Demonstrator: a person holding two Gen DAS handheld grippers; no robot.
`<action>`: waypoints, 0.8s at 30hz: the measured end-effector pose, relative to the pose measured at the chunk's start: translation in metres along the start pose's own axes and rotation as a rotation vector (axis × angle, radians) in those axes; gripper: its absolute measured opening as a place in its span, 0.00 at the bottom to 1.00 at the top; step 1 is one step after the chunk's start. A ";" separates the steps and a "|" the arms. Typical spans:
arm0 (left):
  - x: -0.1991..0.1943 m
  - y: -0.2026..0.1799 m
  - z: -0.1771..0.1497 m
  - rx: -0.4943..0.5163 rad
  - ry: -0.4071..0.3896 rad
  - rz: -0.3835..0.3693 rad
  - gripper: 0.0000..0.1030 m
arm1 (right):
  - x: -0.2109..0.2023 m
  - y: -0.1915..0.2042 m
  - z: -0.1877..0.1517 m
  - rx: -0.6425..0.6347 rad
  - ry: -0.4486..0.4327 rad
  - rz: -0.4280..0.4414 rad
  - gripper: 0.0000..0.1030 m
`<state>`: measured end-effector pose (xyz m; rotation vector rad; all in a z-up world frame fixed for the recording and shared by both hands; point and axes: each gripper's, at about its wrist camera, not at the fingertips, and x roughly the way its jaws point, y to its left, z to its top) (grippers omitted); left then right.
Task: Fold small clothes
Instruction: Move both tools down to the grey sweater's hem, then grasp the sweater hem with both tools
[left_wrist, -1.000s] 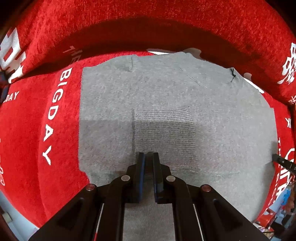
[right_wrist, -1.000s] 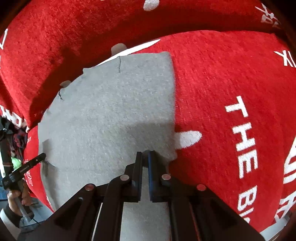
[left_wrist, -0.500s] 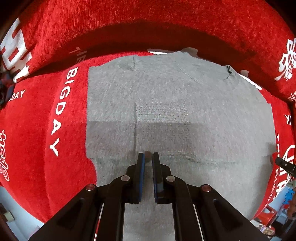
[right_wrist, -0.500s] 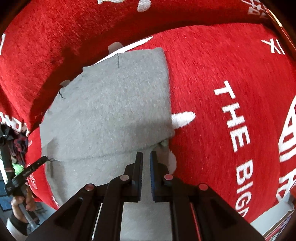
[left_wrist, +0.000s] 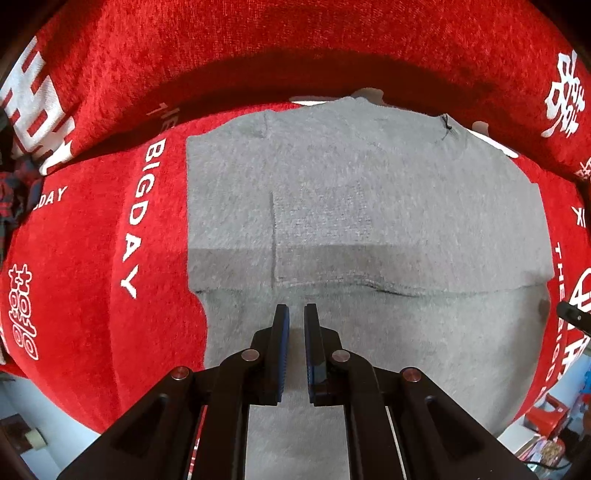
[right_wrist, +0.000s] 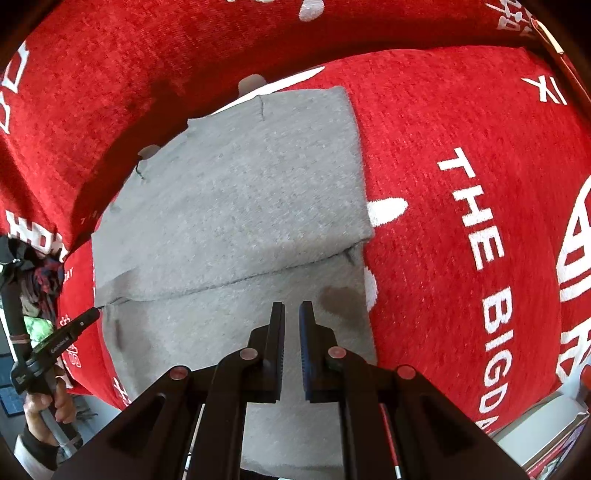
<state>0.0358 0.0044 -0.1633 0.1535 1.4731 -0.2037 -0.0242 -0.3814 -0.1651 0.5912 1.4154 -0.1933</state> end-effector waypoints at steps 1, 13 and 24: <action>0.000 0.000 -0.001 -0.001 0.001 -0.003 0.09 | 0.000 0.001 -0.001 0.001 0.000 0.002 0.08; 0.001 -0.003 -0.007 -0.003 0.032 -0.005 0.09 | 0.000 0.017 -0.002 -0.023 -0.003 0.017 0.37; -0.004 -0.004 -0.010 0.011 0.004 0.057 0.98 | 0.004 0.025 -0.005 -0.029 0.005 0.026 0.39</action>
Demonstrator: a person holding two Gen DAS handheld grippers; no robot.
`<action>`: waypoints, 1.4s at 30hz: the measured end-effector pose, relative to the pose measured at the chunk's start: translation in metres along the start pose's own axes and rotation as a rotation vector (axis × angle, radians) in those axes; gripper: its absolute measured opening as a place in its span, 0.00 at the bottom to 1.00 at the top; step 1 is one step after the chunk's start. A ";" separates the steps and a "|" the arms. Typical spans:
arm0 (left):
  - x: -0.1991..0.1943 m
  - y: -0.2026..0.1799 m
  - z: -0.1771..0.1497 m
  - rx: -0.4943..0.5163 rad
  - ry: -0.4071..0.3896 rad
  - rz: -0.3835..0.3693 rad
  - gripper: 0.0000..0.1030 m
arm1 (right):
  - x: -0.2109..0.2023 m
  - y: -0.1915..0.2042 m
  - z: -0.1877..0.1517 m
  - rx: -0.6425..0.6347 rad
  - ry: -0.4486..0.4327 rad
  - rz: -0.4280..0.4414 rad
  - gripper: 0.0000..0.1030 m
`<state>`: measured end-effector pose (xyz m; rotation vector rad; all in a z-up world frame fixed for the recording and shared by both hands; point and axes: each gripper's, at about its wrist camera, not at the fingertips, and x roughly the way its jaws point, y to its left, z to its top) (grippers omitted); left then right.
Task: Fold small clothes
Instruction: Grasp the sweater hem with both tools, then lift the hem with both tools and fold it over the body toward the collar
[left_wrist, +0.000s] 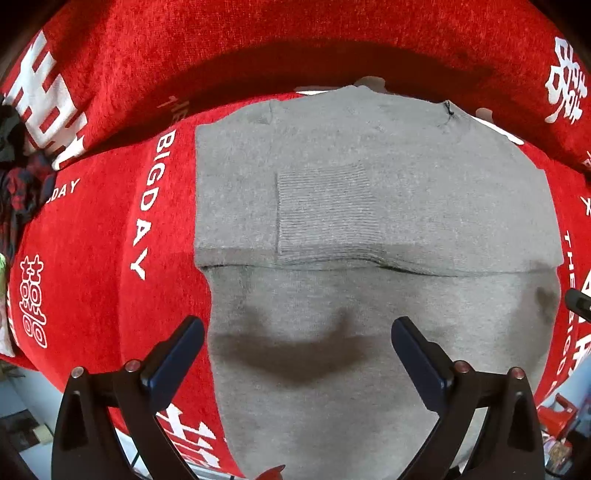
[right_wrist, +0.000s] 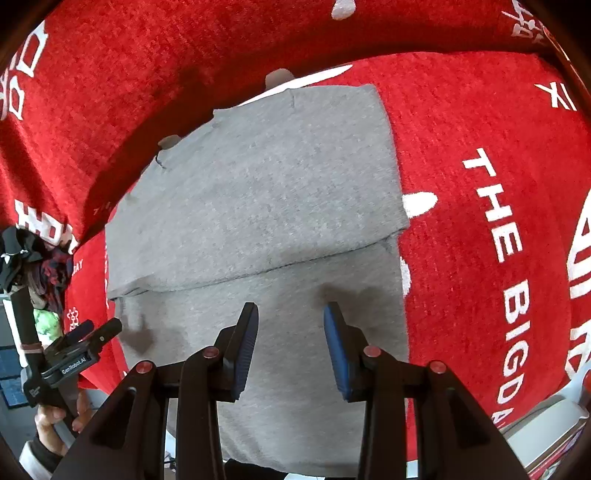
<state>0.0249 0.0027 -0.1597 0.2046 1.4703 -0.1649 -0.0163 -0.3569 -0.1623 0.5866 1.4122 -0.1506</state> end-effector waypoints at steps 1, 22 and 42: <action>0.000 0.000 -0.001 0.003 -0.005 0.001 0.98 | 0.001 0.001 0.000 -0.001 0.002 -0.002 0.39; -0.005 0.037 -0.024 0.084 0.034 -0.142 0.98 | -0.016 0.025 -0.051 0.029 -0.056 -0.055 0.80; -0.012 0.012 -0.151 -0.134 0.072 -0.116 0.98 | -0.011 -0.057 -0.122 0.023 0.051 0.173 0.87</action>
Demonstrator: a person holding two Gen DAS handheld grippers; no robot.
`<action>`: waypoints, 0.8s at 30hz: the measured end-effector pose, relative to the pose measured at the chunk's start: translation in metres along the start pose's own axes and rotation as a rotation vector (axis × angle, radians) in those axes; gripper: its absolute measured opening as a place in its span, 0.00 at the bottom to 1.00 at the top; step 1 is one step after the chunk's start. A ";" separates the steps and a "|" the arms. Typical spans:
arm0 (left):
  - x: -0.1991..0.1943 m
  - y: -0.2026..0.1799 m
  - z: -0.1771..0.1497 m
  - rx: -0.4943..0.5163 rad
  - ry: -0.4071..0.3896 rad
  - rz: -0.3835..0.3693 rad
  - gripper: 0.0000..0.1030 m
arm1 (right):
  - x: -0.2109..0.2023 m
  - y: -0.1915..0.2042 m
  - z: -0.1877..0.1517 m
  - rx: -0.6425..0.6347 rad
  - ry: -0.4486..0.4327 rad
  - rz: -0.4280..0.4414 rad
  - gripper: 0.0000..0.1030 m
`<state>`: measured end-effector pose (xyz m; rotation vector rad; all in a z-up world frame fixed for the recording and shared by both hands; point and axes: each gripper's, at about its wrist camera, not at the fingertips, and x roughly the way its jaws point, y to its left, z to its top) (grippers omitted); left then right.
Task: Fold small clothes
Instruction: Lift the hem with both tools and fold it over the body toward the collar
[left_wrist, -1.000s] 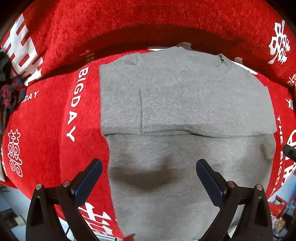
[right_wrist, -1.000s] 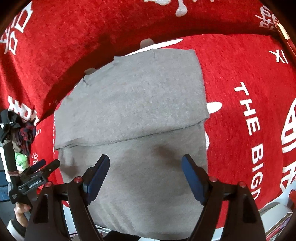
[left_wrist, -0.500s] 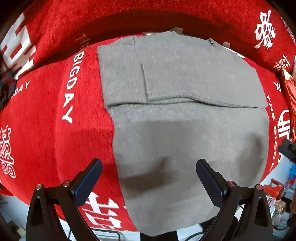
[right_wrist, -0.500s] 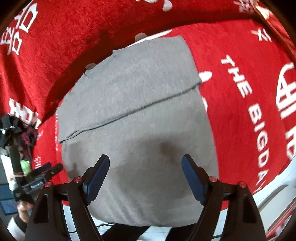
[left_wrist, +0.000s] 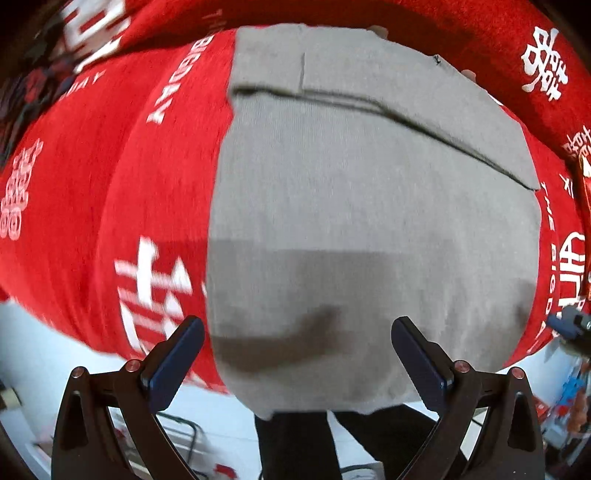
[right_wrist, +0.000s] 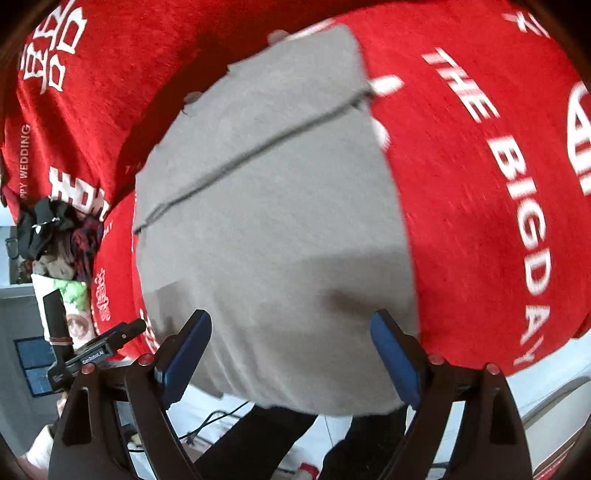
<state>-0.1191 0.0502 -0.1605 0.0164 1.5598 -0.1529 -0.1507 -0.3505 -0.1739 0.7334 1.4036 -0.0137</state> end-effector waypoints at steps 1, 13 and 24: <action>0.001 -0.001 -0.006 -0.012 0.001 -0.003 0.98 | 0.000 -0.010 -0.007 -0.005 0.020 0.009 0.87; 0.051 0.038 -0.077 -0.202 0.094 -0.140 0.98 | 0.065 -0.071 -0.083 0.012 0.246 0.044 0.87; 0.087 0.050 -0.098 -0.220 0.118 -0.235 0.80 | 0.107 -0.074 -0.098 -0.025 0.292 0.096 0.88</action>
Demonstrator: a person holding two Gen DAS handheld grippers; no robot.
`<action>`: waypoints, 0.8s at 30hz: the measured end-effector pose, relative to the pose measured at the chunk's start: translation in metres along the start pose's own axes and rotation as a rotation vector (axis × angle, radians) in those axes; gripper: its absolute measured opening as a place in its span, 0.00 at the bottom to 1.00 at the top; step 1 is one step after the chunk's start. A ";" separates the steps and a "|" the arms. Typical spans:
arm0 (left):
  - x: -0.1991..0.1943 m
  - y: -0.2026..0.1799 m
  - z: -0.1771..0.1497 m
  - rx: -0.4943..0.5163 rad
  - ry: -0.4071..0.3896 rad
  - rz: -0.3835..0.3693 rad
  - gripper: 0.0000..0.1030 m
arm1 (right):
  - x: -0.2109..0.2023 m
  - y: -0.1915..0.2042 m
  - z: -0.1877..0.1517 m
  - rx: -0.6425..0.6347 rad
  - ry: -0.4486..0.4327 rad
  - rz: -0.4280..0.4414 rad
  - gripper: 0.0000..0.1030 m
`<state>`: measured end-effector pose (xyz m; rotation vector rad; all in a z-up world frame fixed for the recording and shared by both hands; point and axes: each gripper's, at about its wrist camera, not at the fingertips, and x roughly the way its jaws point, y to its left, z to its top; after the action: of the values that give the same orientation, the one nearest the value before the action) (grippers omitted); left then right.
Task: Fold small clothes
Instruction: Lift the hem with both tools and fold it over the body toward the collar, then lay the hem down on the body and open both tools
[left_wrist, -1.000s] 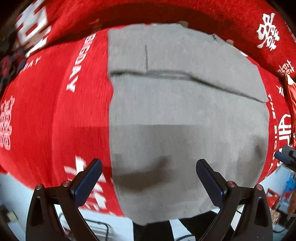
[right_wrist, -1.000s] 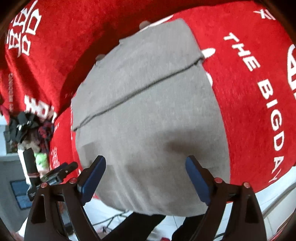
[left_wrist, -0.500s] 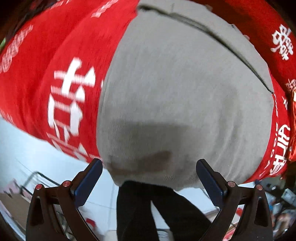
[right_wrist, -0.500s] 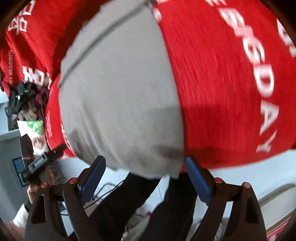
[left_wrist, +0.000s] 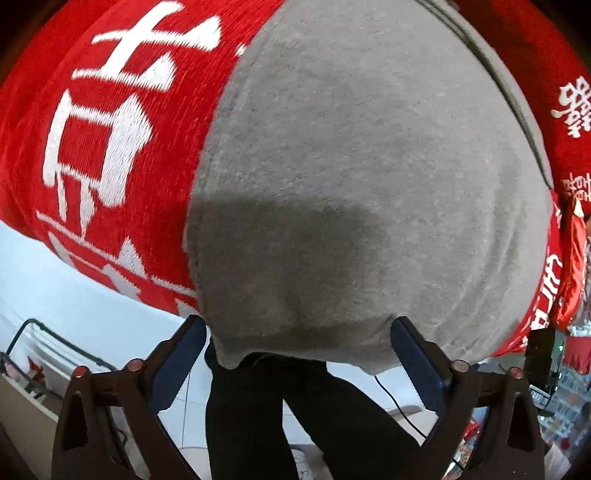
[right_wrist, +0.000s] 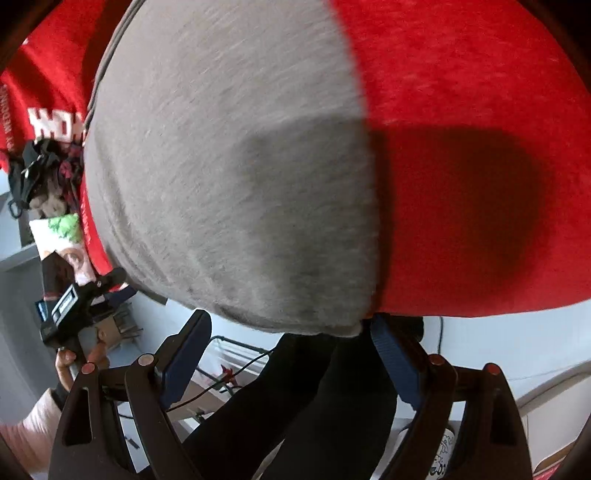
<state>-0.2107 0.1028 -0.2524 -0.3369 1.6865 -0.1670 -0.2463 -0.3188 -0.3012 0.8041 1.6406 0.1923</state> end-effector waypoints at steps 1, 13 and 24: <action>-0.001 -0.002 -0.001 0.013 0.008 0.020 0.76 | 0.000 0.003 -0.001 -0.007 0.000 0.015 0.87; -0.084 -0.018 0.009 0.058 -0.078 -0.183 0.05 | -0.053 0.034 -0.001 0.037 -0.056 0.325 0.13; -0.133 -0.053 0.133 0.144 -0.289 -0.211 0.05 | -0.110 0.053 0.103 0.123 -0.302 0.467 0.13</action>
<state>-0.0579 0.1055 -0.1307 -0.4107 1.3443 -0.3765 -0.1285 -0.3762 -0.2097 1.2427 1.1723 0.2836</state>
